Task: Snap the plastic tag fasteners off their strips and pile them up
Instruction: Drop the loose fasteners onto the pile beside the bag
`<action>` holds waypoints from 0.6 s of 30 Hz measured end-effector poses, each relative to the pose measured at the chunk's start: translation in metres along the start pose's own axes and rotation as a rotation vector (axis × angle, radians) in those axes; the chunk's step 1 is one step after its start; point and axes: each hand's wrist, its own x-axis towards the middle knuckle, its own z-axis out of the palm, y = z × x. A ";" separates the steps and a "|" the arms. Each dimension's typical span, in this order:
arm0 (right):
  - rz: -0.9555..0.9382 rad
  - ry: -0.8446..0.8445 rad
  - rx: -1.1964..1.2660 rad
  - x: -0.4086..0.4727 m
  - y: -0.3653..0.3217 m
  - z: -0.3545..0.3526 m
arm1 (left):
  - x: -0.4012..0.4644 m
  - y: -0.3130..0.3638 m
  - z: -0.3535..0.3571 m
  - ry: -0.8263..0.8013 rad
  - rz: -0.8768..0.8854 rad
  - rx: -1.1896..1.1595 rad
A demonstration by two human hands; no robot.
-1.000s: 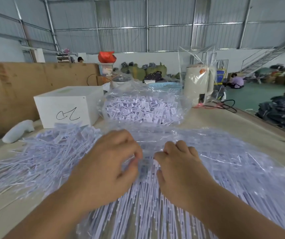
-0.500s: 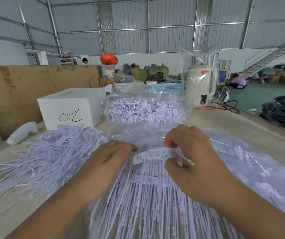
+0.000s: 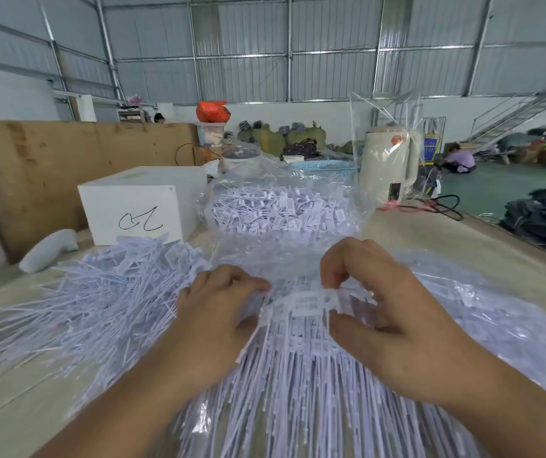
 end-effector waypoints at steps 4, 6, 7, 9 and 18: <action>0.081 0.017 0.110 0.000 0.007 -0.002 | 0.002 -0.006 0.000 -0.060 0.135 -0.102; 0.090 -0.009 0.053 0.000 0.011 -0.003 | 0.003 -0.007 -0.003 -0.073 0.118 -0.337; 0.085 -0.037 -0.011 0.001 0.011 -0.004 | 0.003 -0.007 -0.008 -0.075 0.091 -0.470; 0.082 -0.092 -0.150 0.001 0.013 -0.002 | 0.003 -0.005 -0.019 -0.039 0.010 -0.705; 0.070 -0.256 -0.458 0.001 0.009 0.007 | 0.001 0.013 -0.039 -0.208 -0.012 -1.237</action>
